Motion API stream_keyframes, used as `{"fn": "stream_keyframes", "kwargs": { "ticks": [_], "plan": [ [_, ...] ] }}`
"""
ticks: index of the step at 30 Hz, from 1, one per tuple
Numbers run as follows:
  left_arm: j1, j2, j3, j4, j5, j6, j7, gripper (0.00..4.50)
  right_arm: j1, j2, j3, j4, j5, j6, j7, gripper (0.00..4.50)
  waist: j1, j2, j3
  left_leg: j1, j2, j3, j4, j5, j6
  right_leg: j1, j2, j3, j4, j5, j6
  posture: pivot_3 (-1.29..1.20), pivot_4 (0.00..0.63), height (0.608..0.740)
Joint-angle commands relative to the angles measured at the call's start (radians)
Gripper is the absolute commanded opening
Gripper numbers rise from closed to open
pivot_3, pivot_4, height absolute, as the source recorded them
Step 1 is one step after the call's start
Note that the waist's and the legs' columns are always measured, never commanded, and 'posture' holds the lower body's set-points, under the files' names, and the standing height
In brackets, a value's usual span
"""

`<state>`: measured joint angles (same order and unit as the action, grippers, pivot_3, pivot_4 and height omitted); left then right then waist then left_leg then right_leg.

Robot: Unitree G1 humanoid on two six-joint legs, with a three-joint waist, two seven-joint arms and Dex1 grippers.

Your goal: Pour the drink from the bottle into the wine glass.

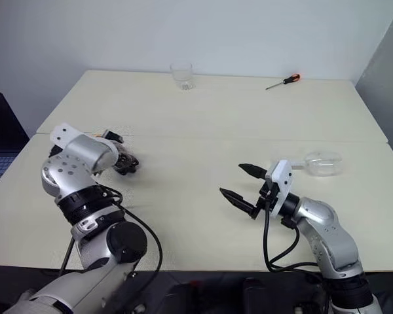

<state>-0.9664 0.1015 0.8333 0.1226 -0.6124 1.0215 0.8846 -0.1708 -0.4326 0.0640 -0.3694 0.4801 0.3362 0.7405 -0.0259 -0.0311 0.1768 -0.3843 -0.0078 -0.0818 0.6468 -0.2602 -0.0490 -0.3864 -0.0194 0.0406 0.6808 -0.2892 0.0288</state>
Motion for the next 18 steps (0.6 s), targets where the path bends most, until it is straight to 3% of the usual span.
{"fn": "stream_keyframes", "kwargs": {
  "ticks": [1,18],
  "plan": [
    [-0.012,0.022,0.011,0.015,-0.007,0.001,0.001,4.47,0.0,0.004,0.003,-0.037,-0.005,-0.019,-0.001,4.5,0.0,0.0,0.0,0.0,0.0,0.0,0.0,0.0,0.0,0.0,0.0,0.0,0.0,0.0,0.0,0.0,0.15,0.74],
    [-0.029,0.152,-0.024,0.294,0.026,-0.099,-0.13,4.47,0.02,0.018,0.006,-0.053,-0.019,-0.013,-0.012,4.5,0.0,0.0,0.0,0.0,0.0,0.0,0.0,0.001,-0.002,-0.001,0.0,0.0,0.0,0.0,0.0,0.0,0.15,0.74]
  ]
}}
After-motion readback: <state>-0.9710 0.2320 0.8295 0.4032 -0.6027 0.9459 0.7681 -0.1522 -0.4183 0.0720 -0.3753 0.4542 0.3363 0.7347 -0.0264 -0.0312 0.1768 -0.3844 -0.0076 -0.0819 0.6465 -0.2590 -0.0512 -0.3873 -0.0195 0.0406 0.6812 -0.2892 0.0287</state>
